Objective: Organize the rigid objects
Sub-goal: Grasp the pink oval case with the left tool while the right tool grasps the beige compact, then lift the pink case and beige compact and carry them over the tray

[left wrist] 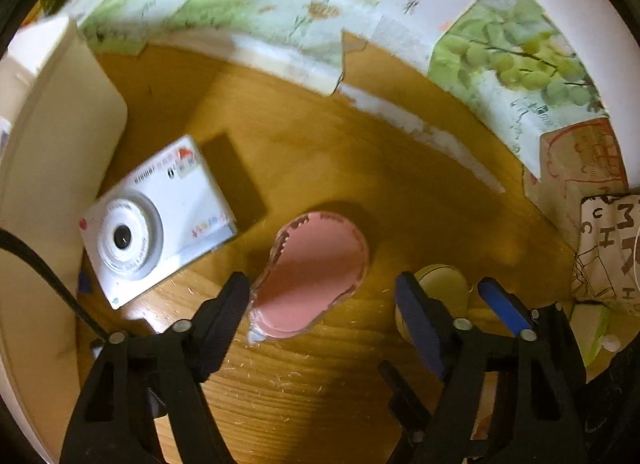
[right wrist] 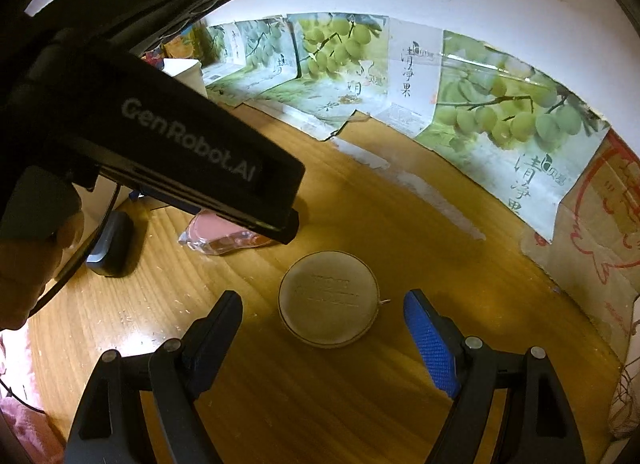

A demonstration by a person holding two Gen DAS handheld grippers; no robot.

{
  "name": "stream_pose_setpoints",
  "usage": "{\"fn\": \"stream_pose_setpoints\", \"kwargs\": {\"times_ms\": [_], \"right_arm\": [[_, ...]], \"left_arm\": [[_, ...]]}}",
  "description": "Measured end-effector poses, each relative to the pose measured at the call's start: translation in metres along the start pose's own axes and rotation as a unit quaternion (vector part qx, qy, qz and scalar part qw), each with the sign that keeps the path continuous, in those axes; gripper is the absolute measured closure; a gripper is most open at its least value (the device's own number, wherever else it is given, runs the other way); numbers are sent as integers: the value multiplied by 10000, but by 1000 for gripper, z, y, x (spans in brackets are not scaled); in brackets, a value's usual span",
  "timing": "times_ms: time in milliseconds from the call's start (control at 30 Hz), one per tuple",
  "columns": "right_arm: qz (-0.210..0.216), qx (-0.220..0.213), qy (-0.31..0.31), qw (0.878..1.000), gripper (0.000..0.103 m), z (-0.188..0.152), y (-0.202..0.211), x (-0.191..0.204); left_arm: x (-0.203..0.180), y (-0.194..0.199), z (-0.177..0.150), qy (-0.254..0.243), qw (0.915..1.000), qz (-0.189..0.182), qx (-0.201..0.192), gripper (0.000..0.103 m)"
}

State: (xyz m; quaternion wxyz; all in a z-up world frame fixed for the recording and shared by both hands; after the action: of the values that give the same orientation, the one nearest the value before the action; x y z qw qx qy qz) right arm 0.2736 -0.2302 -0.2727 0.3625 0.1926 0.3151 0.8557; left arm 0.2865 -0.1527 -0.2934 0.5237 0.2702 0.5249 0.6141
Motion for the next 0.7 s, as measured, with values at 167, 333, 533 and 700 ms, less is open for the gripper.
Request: {"fn": "stream_pose_setpoints", "kwargs": {"times_ms": [167, 333, 533, 700], "right_arm": [[-16, 18, 93, 10000, 20, -1, -7, 4], [-71, 117, 185, 9997, 20, -6, -14, 7], [-195, 87, 380, 9990, 33, -5, -17, 12], [-180, 53, 419, 9989, 47, -4, -17, 16]], "left_arm": [[-1, 0, 3, 6, 9999, -82, -70, 33], [-3, 0, 8, -141, 9998, 4, -157, 40], [-5, -1, 11, -160, 9997, -16, -188, 40], [1, 7, 1, -172, 9997, -93, -162, 41]]}}
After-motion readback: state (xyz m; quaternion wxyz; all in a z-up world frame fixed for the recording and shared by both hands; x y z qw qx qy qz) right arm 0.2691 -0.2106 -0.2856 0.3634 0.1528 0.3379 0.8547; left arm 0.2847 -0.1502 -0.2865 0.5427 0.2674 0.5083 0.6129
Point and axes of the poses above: each gripper's, at about its wrist camera, not at the fingertips, and y roughly against the way its jaws point, x to its left, z to its top, the point moved 8 cm from there along -y, roughly the way its jaws point, and after that the axes turned 13 degrees about -x, right-handed, at the moved point
